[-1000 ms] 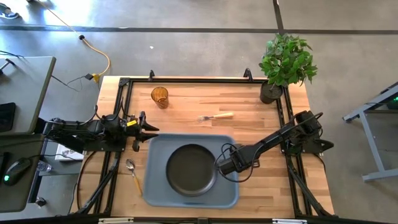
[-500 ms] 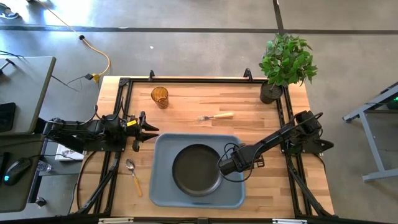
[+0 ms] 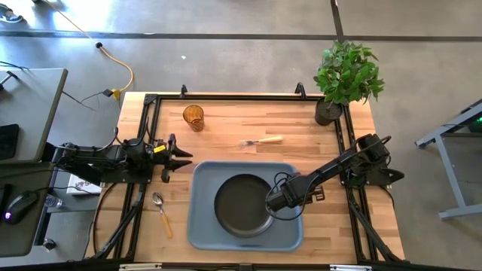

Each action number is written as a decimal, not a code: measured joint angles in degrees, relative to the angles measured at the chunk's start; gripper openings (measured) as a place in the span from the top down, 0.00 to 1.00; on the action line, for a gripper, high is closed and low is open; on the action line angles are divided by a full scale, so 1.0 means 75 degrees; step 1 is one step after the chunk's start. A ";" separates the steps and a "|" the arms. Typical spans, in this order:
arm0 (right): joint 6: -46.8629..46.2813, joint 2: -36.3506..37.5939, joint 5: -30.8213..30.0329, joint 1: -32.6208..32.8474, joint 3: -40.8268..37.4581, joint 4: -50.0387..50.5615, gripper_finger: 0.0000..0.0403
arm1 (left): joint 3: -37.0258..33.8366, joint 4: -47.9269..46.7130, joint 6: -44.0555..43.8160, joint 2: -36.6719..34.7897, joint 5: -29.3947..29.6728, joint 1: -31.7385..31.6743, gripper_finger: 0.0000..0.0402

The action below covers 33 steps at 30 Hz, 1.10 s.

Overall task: Pick and place plate/cup/fork/spoon on tray
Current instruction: Adjust the blue serving tray, then put the brown spoon on the blue serving tray to the left of the black plate

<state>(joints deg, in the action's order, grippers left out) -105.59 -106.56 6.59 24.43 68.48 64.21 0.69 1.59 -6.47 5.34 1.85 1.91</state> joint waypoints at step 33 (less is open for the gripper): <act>0.2316 0.0003 -0.3819 -0.0603 0.3888 0.3261 0.77 | 0.0442 0.1768 -0.4278 0.0059 0.1796 0.0000 0.74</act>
<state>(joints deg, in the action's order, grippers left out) -88.22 -106.54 -22.06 19.90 97.64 88.66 4.01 14.85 -38.55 5.78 15.32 1.91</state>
